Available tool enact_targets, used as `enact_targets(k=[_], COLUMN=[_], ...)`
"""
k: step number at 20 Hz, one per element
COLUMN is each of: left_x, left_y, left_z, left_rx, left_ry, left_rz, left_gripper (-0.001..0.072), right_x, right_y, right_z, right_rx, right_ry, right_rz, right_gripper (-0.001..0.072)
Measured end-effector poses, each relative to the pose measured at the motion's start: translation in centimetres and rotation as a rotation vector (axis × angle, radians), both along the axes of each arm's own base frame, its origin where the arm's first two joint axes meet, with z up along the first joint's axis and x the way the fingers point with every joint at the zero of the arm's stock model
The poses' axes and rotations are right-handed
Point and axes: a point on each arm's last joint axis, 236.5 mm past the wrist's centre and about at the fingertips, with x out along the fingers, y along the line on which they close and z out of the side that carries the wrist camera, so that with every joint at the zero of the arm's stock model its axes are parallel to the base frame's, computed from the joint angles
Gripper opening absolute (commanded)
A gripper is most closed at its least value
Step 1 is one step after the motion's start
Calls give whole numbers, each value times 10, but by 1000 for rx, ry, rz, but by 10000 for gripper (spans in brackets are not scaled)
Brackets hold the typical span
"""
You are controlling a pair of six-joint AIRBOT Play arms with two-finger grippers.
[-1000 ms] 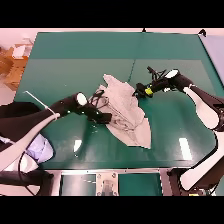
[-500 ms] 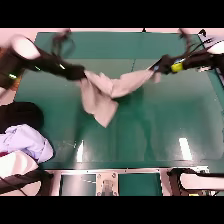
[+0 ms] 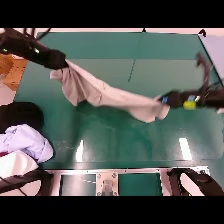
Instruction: Fold the shirts.
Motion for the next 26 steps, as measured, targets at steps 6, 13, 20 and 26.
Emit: enact_targets(k=[6, 13, 20, 26], left_x=[8, 25, -15, -52], left_y=[-2, 35, 84, 56], left_z=[-126, -163, -187, -238], left_rx=[46, 176, 52, -126], left_ry=[283, 341, 587, 701], left_rz=[-45, 0, 138, 127], left_gripper=[333, 643, 643, 643], right_x=[-63, -76, -39, -36], right_y=[27, 15, -63, -44], right_z=[-107, -112, -103, -135], right_rx=[179, 133, -82, -4], right_ry=[229, 278, 298, 427], right_rz=[-85, -65, -222, -183], right_gripper=[26, 517, 511, 488])
